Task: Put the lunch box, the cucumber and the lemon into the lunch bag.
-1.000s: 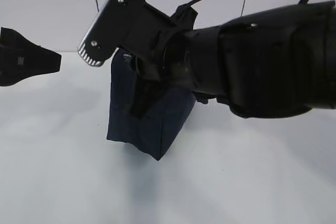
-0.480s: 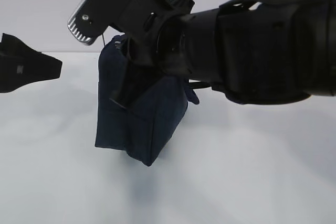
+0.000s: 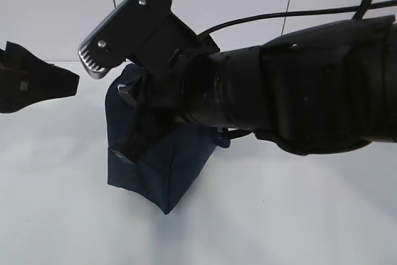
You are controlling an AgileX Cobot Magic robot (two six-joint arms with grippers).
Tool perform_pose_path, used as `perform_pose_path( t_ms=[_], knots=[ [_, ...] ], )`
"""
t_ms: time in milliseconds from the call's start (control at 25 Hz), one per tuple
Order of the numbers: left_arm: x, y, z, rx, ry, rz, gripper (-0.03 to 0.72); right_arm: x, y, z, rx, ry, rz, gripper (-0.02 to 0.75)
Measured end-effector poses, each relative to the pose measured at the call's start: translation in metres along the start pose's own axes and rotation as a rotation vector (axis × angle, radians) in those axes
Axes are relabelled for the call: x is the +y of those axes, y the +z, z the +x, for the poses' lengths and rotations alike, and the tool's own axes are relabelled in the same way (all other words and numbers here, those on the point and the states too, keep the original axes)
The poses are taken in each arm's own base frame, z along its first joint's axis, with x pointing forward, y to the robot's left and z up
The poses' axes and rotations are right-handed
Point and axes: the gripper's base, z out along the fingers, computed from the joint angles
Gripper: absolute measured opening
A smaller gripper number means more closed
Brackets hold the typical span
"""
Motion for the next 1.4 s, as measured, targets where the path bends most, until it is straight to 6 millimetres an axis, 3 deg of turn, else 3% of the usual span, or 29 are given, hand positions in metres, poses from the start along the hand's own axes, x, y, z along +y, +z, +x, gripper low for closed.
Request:
perform_pose_path(
  t_ms=[400, 640, 840, 1040, 1400],
  knots=[
    [-0.002, 0.0, 0.0, 0.0, -0.014, 0.019, 0.405, 0.006, 0.0, 0.0, -0.023, 0.199, -0.061, 0.02],
    [-0.002, 0.0, 0.0, -0.001, -0.003, 0.02, 0.405, 0.01, 0.001, 0.018, 0.001, 0.273, -0.133, 0.02],
    [-0.002, 0.0, 0.0, 0.004, -0.003, 0.024, 0.405, 0.014, -0.003, 0.022, -0.005, 0.279, -0.181, 0.02],
    [-0.002, 0.0, 0.001, 0.007, -0.005, 0.027, 0.405, 0.004, -0.006, 0.021, -0.037, 0.329, -0.212, 0.02],
    [-0.003, 0.0, 0.001, 0.01, -0.007, 0.029, 0.405, -0.009, -0.013, 0.033, 0.005, 0.435, -0.435, 0.02]
  ],
)
